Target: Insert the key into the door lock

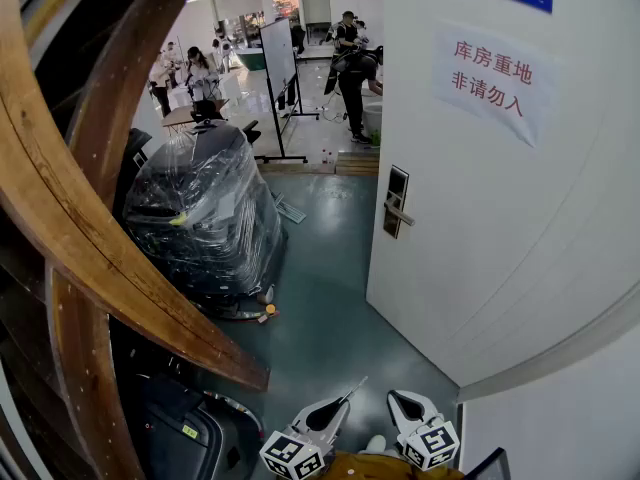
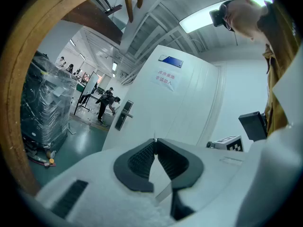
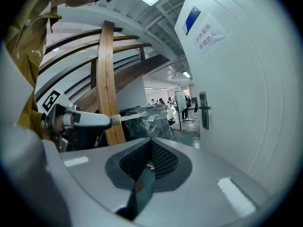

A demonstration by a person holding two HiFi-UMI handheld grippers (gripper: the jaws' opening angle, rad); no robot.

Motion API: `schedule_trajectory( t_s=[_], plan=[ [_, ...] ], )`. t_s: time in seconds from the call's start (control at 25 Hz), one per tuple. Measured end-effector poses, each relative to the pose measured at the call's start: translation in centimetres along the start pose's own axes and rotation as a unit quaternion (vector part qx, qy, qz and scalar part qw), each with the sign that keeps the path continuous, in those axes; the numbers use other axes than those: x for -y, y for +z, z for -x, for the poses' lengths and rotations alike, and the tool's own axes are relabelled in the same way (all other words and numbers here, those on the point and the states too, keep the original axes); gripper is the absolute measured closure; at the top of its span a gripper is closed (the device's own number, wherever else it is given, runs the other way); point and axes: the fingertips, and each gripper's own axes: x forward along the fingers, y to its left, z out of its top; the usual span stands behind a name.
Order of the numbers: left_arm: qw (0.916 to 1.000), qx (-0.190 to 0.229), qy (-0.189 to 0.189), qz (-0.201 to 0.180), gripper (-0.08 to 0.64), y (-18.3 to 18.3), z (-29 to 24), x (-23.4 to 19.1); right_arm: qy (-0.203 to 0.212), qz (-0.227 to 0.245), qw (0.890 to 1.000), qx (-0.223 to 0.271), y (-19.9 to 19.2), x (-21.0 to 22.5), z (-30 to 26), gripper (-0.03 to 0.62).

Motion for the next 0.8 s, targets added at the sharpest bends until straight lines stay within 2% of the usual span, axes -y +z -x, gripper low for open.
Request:
schedule_trajectory(
  t_s=[0.12, 0.44, 0.6, 0.8],
  plan=[
    [1.0000, -0.008, 0.000, 0.002, 0.535, 0.6, -0.2, 0.1, 0.000, 0.004, 1.000, 0.005, 0.4, 0.1, -0.4, 0.588],
    [1.0000, 0.006, -0.003, -0.004, 0.535, 0.5, 0.2, -0.7, 0.006, 0.009, 1.000, -0.001, 0.6, -0.7, -0.7, 0.588],
    [1.0000, -0.006, -0.004, 0.000, 0.535, 0.7, 0.8, -1.2, 0.009, -0.010, 1.000, 0.020, 1.3, -1.0, -1.3, 0.586],
    [0.9995, -0.024, -0.003, 0.018, 0.535, 0.7, 2.5, -3.7, -0.016, -0.030, 0.999, 0.026, 0.6, -1.5, -2.3, 0.586]
  ],
)
